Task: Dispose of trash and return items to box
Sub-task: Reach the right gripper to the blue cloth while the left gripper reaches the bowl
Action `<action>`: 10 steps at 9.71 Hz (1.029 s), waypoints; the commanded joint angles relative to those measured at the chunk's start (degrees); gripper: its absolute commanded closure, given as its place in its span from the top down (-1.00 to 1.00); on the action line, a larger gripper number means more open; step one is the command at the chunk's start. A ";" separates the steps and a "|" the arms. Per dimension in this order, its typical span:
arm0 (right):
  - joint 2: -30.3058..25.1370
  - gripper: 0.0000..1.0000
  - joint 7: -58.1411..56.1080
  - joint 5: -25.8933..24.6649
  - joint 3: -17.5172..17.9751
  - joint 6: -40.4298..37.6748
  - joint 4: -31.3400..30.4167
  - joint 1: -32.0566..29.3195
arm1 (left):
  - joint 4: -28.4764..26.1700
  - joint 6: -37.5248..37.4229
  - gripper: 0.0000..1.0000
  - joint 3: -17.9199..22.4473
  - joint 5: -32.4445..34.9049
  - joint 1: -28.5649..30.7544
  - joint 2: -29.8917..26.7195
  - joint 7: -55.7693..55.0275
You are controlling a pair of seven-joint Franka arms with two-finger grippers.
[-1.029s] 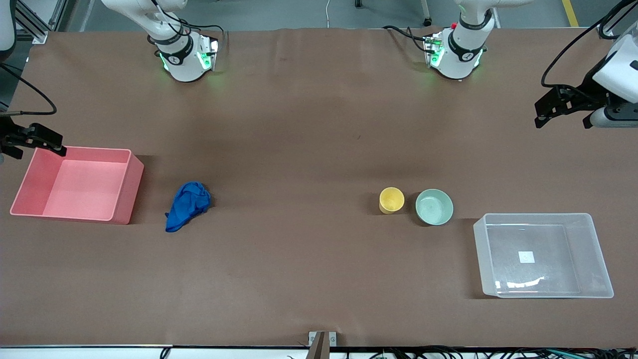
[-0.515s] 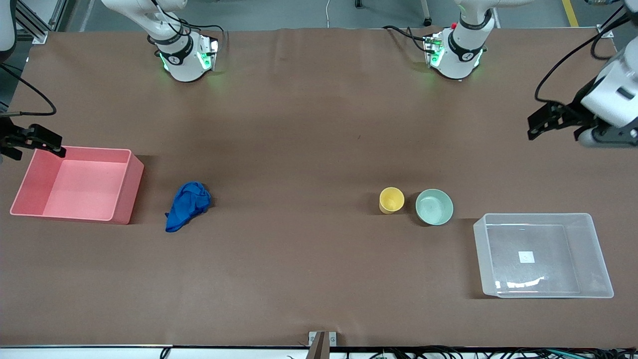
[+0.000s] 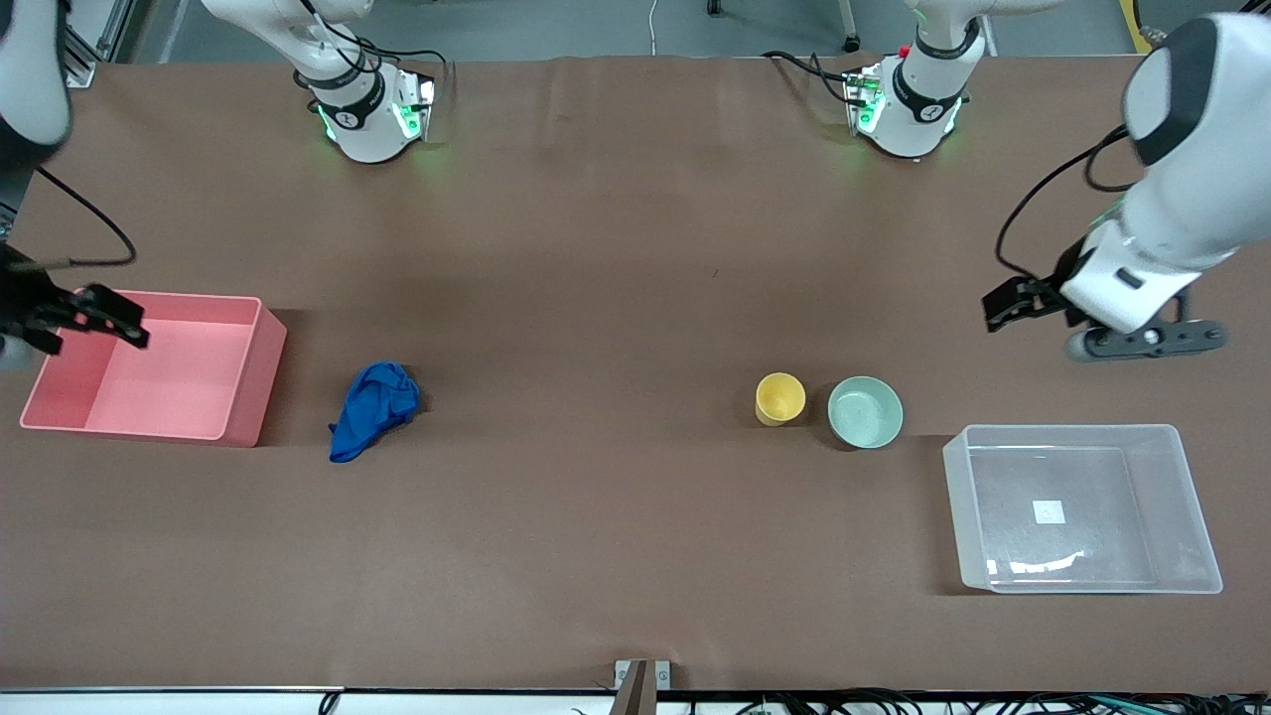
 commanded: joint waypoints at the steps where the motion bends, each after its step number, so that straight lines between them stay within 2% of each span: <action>1: 4.85 1.00 8.56 0.37 -0.04 4.14 0.03 4.00 | -6.62 5.97 1.00 -0.36 -0.40 -0.28 1.21 -5.53; 4: 12.49 1.00 16.93 0.37 0.05 8.89 0.03 7.18 | -12.43 14.22 0.98 -0.97 -0.14 -1.42 3.75 -15.47; 5: 15.39 0.99 17.38 0.46 0.05 10.90 -0.06 7.36 | -14.10 16.95 0.85 -0.97 -0.14 -1.86 4.98 -18.97; 6: 17.77 0.99 17.56 0.46 0.05 13.01 -0.49 7.62 | -15.77 19.93 0.84 -0.97 -0.05 -2.73 6.12 -21.88; 8: 20.24 0.97 18.09 0.46 0.14 21.25 -5.83 8.24 | -16.49 25.30 0.76 -0.97 0.04 -2.74 10.24 -25.85; 10: 22.43 0.96 18.35 0.63 0.14 24.63 -8.66 8.07 | -18.15 31.88 0.71 -0.88 0.30 -2.48 13.77 -27.27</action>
